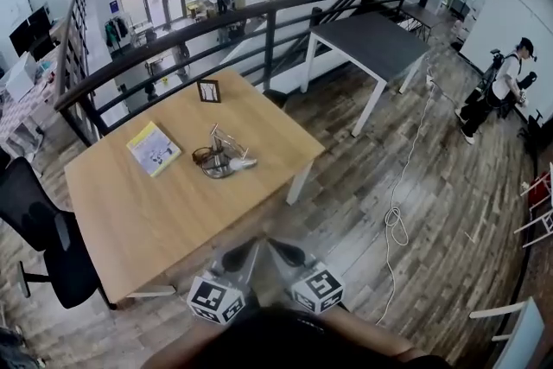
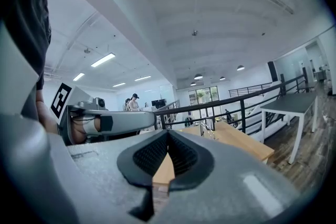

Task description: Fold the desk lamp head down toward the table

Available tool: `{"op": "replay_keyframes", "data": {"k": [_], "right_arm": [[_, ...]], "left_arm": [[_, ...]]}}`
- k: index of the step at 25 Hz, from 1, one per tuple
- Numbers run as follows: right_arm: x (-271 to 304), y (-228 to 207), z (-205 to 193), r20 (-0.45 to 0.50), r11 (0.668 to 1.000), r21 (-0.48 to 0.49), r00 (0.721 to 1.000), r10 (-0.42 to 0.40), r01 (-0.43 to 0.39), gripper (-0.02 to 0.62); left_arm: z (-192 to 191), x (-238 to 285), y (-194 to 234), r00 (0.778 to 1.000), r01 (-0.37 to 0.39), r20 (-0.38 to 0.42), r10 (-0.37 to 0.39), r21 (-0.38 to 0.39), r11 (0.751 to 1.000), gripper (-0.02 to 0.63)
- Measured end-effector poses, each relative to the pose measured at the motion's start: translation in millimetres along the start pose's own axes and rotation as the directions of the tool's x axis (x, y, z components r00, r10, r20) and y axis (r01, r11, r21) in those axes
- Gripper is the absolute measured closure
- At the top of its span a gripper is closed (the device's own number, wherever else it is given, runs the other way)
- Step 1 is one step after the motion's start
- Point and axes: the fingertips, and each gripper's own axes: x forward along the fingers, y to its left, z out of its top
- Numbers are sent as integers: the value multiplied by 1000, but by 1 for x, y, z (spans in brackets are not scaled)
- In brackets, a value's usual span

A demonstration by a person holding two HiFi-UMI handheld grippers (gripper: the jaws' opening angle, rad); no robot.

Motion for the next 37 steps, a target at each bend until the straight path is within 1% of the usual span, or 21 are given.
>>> {"op": "replay_keyframes", "data": {"k": [4,8,13,16,21,37], "right_arm": [[-21,22,-5,-1,999,3,999,35,-35,592],[-34,35,-3,4,998,-3,998,59,-59,592],[-40,44,6,38,997,-38,997,66,-64,593],[-44,45,7,56,997,-45,996,63,-61,594],[-52,41,8,46,998,-33,998,46,-44,593],[-70,45,8,61,998,-39,997,43,-41,593]], "left_arm": [[-3,-22,-14,999,-48,17,48,-6,999,607],[-5,-31,-31,999,-46,15,46,-5,999,607],[2,-40,-36,998,-49,26,49,7,999,607],[0,-42,-38,998,-54,23,54,3,999,607],[0,-42,-43,998,-50,28,50,9,999,607],[-6,-45,-62,999,-38,23,38,12,999,607]]}}
